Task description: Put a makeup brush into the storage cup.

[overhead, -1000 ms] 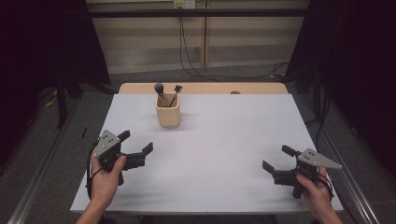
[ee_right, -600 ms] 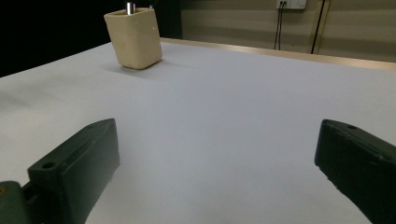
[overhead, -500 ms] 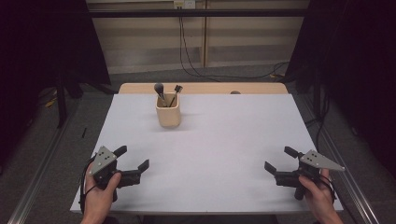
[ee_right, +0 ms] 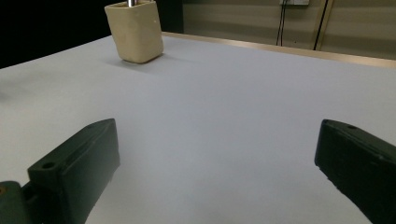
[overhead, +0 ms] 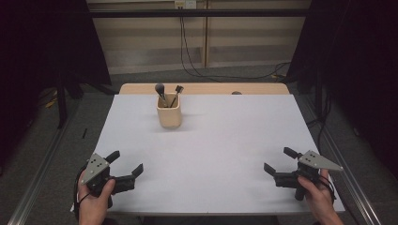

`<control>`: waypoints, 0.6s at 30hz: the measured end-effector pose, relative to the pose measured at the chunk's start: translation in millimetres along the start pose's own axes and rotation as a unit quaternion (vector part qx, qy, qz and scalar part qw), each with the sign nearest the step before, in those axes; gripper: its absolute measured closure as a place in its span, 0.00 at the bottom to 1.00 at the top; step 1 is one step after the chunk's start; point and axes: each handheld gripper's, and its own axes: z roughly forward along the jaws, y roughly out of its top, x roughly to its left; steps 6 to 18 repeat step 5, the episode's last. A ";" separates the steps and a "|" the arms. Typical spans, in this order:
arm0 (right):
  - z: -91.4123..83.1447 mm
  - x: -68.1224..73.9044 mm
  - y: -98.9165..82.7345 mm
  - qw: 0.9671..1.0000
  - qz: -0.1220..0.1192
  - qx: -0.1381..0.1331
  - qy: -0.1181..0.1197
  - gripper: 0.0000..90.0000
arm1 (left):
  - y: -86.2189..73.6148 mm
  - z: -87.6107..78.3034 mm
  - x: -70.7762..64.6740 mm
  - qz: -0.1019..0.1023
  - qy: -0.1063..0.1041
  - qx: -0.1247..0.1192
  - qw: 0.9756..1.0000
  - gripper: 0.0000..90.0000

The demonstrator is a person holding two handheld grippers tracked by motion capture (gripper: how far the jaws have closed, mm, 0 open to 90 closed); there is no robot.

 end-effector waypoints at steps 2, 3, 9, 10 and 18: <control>1.1 -0.3 0.2 1.000 0.002 0.000 0.000 0.00 | 0.2 0.6 -0.4 -0.001 0.002 0.000 1.000 0.03; 1.4 -0.3 0.2 1.000 0.002 0.001 0.000 0.00 | 0.3 0.5 -0.1 -0.001 0.003 -0.002 1.000 0.03; 1.5 -0.5 0.1 1.000 -0.001 0.001 0.002 0.00 | 0.1 0.9 1.1 -0.003 0.006 0.000 1.000 0.03; 1.5 -0.5 0.1 1.000 -0.001 0.001 0.002 0.00 | 0.1 0.9 1.1 -0.003 0.006 0.000 1.000 0.03; 1.5 -0.5 0.1 1.000 -0.001 0.001 0.002 0.00 | 0.1 0.9 1.1 -0.003 0.006 0.000 1.000 0.03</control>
